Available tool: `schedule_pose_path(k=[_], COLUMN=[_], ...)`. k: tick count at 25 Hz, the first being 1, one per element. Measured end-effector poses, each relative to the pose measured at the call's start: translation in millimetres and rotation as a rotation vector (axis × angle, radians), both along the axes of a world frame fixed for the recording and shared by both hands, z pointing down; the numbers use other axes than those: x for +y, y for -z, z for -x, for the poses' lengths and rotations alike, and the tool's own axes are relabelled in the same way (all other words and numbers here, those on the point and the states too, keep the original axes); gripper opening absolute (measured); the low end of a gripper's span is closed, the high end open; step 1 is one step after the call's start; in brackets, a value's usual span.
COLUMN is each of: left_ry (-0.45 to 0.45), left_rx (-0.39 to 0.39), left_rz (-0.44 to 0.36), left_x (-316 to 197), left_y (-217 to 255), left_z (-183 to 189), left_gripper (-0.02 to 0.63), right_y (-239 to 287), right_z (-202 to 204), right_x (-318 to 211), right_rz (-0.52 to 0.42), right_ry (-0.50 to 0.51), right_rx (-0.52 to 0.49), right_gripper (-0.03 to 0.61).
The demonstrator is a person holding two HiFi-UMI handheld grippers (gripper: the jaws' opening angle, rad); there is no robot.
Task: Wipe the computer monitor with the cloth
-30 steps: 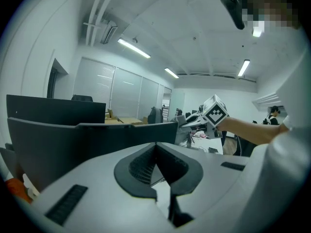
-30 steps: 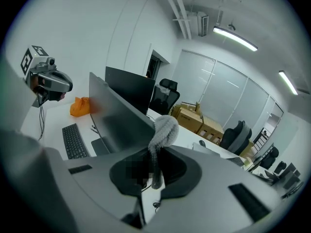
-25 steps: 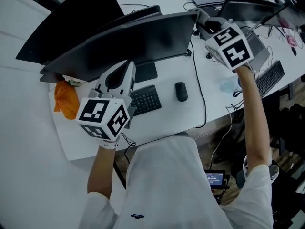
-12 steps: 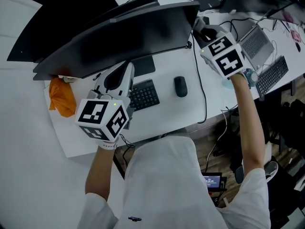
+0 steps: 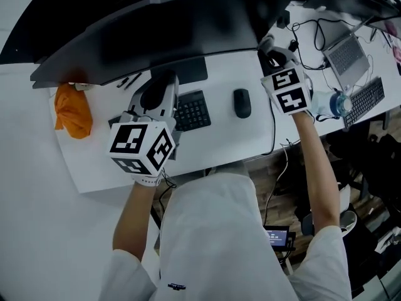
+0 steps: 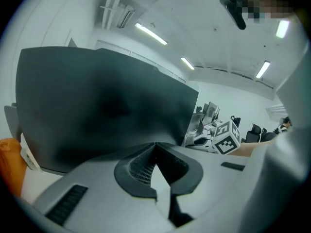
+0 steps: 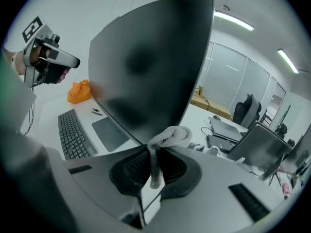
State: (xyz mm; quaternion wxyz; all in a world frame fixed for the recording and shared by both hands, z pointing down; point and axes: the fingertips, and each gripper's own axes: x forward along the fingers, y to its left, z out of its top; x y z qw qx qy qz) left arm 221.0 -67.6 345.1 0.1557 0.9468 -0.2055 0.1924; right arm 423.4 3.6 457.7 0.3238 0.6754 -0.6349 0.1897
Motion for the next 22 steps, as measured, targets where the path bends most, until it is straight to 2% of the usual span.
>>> schedule_pose_path(k=[4,9,17,22], left_ry=[-0.036,-0.003,0.009,0.033], left_rx=[-0.027,-0.028,-0.023,-0.021], left_rz=[0.019,0.043,0.067,0.089], left_x=[-1,-9,-11,-11], left_y=[-24,-40,-54,-66], left_z=[10,27,35,38], left_gripper=[0.018,0.018,0.018,0.018], right_y=[-23,-48,-91,-103], right_z=[12,15,-3,-6], right_x=[-4,-7,-1,-13], right_rz=[0.016,0.029,0.101,0.013], right_ry=[-0.001,-0.038,-0.135,-0.142], right_rx=[-0.021,-0.037,-0.073,-0.087], right_gripper=[0.023,0.023,0.023,0.023])
